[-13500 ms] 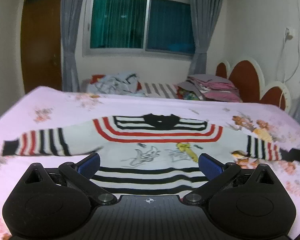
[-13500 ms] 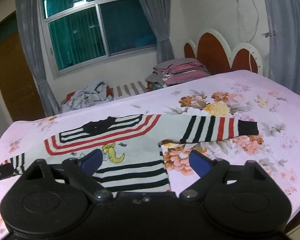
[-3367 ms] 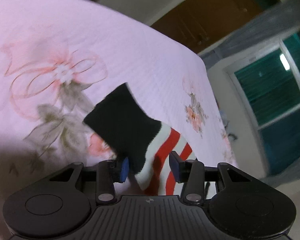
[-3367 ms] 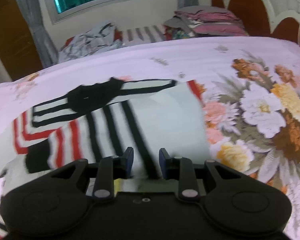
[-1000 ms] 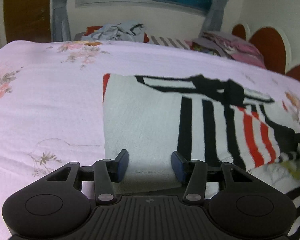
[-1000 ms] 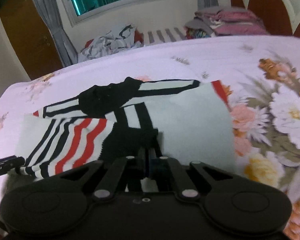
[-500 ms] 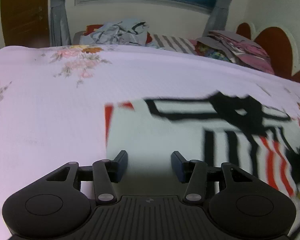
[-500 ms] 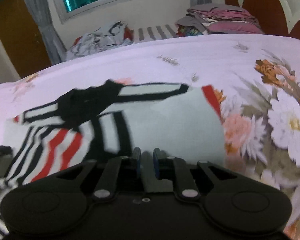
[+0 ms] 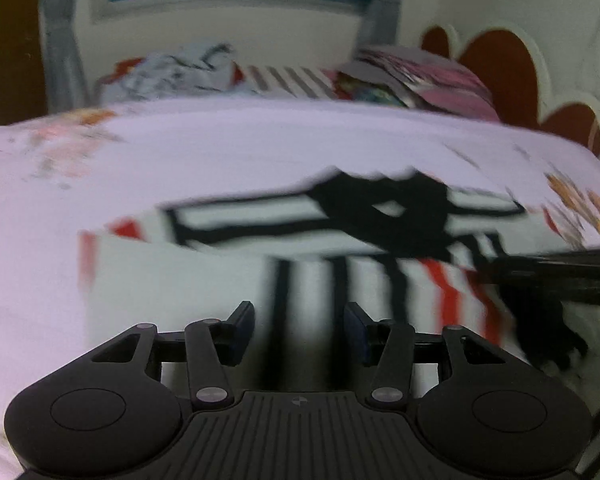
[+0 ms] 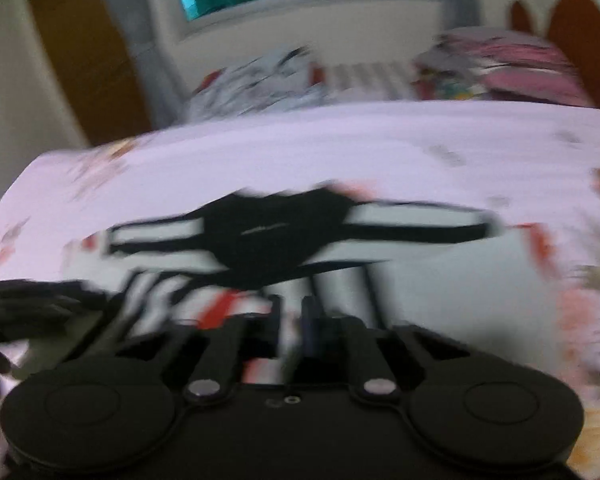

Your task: Fold small clothes

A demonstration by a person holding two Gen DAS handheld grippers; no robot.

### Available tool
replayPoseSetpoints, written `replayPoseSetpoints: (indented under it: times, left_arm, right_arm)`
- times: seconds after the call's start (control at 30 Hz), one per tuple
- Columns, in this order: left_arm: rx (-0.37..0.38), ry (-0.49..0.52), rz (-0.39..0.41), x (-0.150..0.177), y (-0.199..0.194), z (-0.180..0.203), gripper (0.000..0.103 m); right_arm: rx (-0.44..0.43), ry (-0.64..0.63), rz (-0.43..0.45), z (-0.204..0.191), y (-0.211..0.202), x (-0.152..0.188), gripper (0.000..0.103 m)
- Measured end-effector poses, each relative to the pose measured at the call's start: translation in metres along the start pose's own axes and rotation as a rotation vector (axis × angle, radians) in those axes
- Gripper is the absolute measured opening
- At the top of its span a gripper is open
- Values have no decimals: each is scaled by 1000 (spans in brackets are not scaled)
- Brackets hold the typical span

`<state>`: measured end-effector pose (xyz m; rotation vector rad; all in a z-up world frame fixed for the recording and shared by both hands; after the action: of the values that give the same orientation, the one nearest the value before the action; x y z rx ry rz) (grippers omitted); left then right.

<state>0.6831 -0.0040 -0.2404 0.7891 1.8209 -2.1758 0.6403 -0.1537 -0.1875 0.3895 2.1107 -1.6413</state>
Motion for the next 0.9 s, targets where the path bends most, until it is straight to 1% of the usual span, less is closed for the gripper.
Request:
replayPoseSetpoints:
  times: [0.03, 0.1, 0.13, 0.17, 0.2, 0.23, 0.27, 0.3, 0.33, 0.37, 0.4, 0.43, 0.47, 0.5, 0.53, 0.6, 0.63, 0.67, 0.7, 0.73, 0.77, 0.8, 0.83, 0.9]
  left_arm:
    - [-14, 6, -3, 3, 2, 7, 50]
    - [-34, 0, -1, 7, 5, 10, 50]
    - [-39, 8, -2, 9, 5, 9, 50]
    - [-50, 26, -1, 11, 4, 7, 50]
    - [-75, 48, -5, 14, 1, 2, 50]
    - [-102, 76, -8, 18, -3, -7, 51]
    - [-124, 92, -8, 21, -7, -19, 58]
    - [-164, 86, -3, 27, -13, -35, 63]
    - [-178, 76, 0, 31, -17, -45, 64]
    - [-177, 59, 3, 34, -20, -52, 65]
    - [-172, 38, 10, 37, -23, -57, 65]
    - [-183, 23, 18, 37, -28, -59, 65]
    - [-192, 9, 40, 38, -35, -58, 65]
    - [-188, -5, 70, 40, -44, -55, 65]
    - [-175, -26, 85, 43, -51, -51, 65]
    - [-138, -55, 102, 52, -60, -41, 65]
    - [-142, -40, 106, 59, -61, -33, 65]
    - [-163, -28, 105, 65, -61, -28, 65]
    - [-180, -32, 99, 72, -59, -29, 65]
    - [-187, -51, 92, 78, -57, -33, 65]
    - [-178, -74, 88, 84, -54, -40, 65]
    - [-161, -80, 93, 90, -54, -45, 65]
    - [-155, -62, 93, 93, -52, -46, 65]
    - [-167, -21, 91, 95, -52, -44, 65]
  right_arm:
    - [-16, -19, -25, -12, 9, 2, 8]
    - [-34, -32, -82, -24, 25, 9, 14]
    - [-26, -47, -93, -25, 31, 12, 14]
    - [-11, -70, -81, -22, 30, 14, 10]
    - [20, -72, -74, -16, 28, 15, 5]
    - [76, -44, -64, -2, 23, 15, 3]
    - [128, -7, -55, 16, 16, 16, 0]
    - [162, 31, -47, 35, 8, 20, 0]
    - [157, 54, -54, 46, 5, 24, 0]
    - [125, 62, -59, 51, 4, 28, 0]
    - [120, 54, -62, 52, 2, 30, 0]
    - [133, 35, -65, 49, 1, 29, 0]
    - [144, 16, -61, 42, -3, 28, 3]
    - [152, -6, -44, 33, -9, 26, 20]
    - [152, -28, -17, 23, -16, 26, 26]
    - [112, -49, -5, 6, -25, 33, 26]
    - [90, -59, -14, -5, -24, 39, 24]
    - [76, -77, -25, -13, -23, 45, 23]
    - [73, -99, -35, -20, -22, 48, 18]
    - [105, -123, -45, -21, -18, 54, 18]
    - [142, -119, -56, -15, -16, 56, 19]
    - [169, -90, -63, -5, -13, 57, 18]
    - [174, -42, -53, 10, -14, 60, 17]
    - [182, -4, -45, 25, -19, 62, 13]
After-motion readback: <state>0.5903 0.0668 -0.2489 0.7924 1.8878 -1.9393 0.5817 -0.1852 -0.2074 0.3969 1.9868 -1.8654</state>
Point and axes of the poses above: each gripper's, at about its wrist camera, not at the fingertips, and y roughly the way its jaws point, z to its right, x to its underside, the point moved 9 cm from there along y, roughly the way its jaws point, and after that the axes turned 12 degrees about -z, right-handed, at the moved point
